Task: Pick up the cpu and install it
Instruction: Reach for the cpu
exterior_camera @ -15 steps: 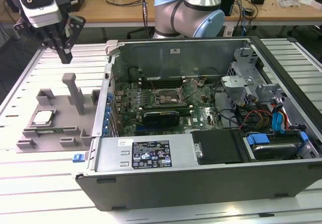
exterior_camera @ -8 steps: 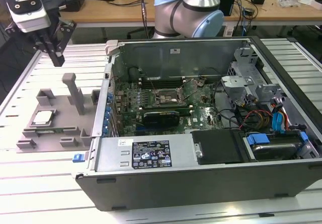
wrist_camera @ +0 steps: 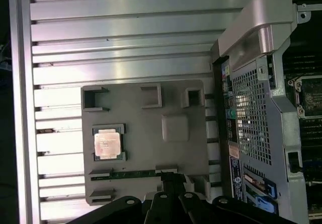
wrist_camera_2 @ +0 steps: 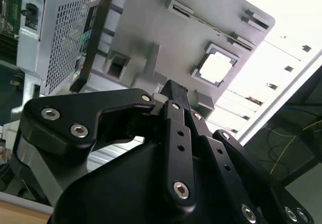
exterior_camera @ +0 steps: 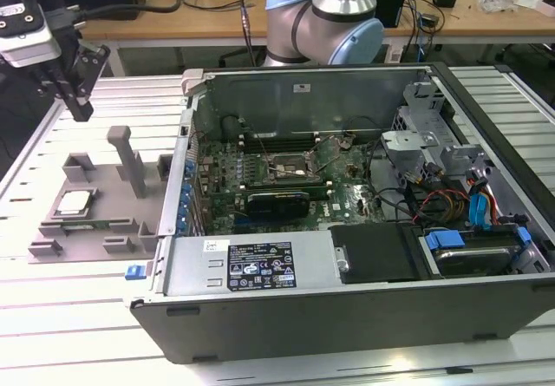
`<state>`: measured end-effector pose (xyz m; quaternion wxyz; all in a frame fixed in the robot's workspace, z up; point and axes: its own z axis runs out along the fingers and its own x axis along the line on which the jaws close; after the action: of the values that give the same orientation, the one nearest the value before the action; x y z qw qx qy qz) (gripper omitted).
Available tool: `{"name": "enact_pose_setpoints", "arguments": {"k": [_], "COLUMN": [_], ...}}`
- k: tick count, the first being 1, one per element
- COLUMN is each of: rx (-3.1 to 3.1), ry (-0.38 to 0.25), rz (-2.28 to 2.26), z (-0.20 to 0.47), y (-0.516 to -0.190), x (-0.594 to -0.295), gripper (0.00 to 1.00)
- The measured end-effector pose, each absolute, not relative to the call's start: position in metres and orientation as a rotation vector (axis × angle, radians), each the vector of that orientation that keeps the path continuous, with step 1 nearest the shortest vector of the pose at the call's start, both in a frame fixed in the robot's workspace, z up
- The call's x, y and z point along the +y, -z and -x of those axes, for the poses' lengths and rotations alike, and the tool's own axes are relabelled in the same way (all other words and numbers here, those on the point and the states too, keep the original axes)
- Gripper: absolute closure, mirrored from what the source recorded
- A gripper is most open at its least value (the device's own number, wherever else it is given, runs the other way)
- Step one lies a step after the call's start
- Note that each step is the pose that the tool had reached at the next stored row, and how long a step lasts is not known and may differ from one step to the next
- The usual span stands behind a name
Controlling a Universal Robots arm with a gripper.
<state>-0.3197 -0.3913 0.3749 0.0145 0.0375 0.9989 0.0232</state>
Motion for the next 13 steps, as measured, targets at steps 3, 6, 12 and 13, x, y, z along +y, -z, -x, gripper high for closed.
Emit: {"name": "enact_pose_setpoints", "arguments": {"k": [3,6,12,13], "rx": [3.109,3.109,3.109,3.109], "ry": [-0.072,-0.072,-0.072,-0.072], "rz": [-0.117,-0.117,-0.117,-0.117], "z": [0.326,0.334,0.352,0.353], "y": [-0.373,-0.368,-0.354,-0.352], "x": [-0.391,-0.39,-0.389,-0.389], "gripper": [0.89,0.89,0.89,0.89]}}
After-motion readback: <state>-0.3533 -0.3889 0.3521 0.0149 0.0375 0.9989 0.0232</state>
